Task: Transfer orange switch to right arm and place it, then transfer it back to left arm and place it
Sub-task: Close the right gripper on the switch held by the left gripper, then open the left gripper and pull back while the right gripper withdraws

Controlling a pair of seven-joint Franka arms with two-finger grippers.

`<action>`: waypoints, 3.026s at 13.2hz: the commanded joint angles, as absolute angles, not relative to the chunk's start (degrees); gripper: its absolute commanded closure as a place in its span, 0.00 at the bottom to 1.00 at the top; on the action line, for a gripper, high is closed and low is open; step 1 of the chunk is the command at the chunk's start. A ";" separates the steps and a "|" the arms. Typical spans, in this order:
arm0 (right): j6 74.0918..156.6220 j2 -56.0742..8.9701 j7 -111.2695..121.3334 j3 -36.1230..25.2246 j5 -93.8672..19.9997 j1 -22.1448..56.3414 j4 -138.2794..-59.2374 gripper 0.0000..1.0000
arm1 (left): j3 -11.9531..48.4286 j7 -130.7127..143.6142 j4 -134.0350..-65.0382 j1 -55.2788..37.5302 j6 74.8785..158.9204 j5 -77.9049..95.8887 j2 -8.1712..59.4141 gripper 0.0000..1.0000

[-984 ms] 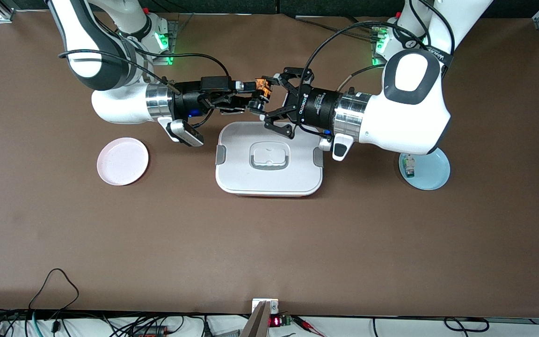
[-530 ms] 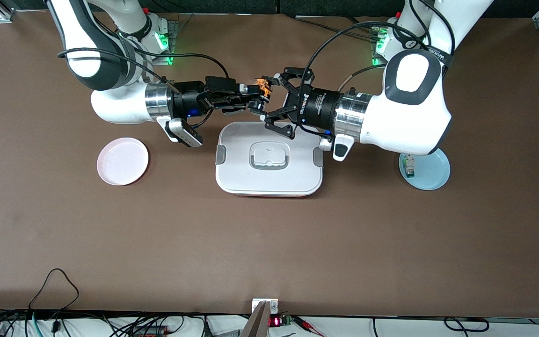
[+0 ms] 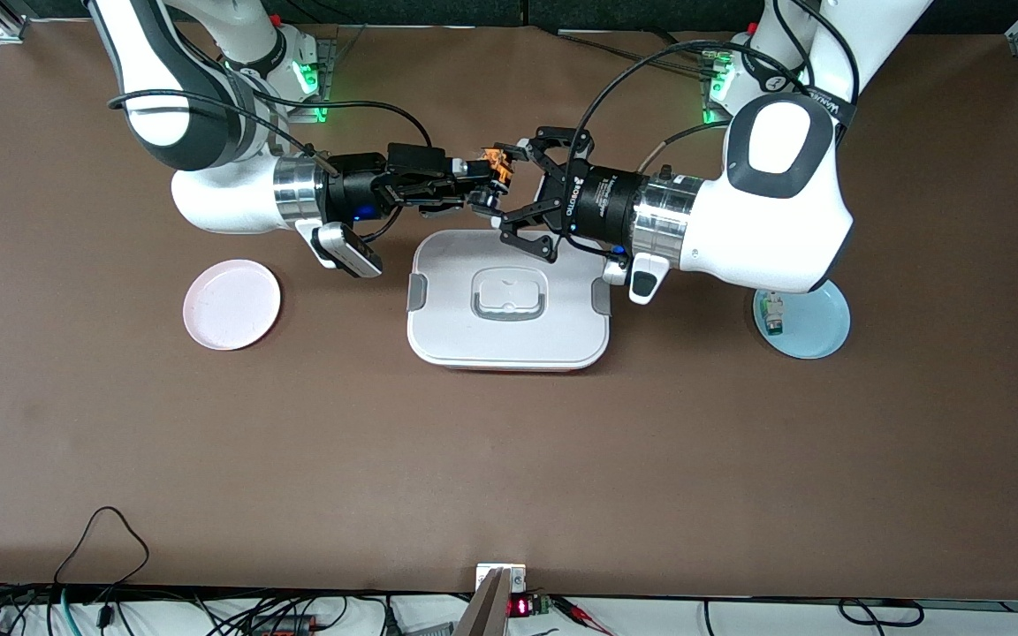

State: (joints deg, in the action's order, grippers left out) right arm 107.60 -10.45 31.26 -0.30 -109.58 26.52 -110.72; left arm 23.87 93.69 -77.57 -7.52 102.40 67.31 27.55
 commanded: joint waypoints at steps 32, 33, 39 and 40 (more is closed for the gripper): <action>106.70 -9.05 34.10 -0.35 -103.73 23.12 -111.45 0.74 | 23.73 96.50 -76.38 -7.56 102.39 68.38 27.95 0.00; 106.70 -9.05 34.10 -0.44 -101.71 22.59 -111.45 0.74 | 23.73 96.68 -76.38 -7.12 102.39 68.38 27.86 0.00; 104.95 -9.05 34.10 -0.53 -95.65 20.13 -111.27 0.74 | 24.25 95.10 -67.86 -2.37 95.89 54.80 27.25 0.00; 104.42 -9.14 34.10 -0.53 -92.75 19.00 -111.10 0.74 | 24.43 93.97 -67.59 -2.46 95.89 51.80 26.99 0.00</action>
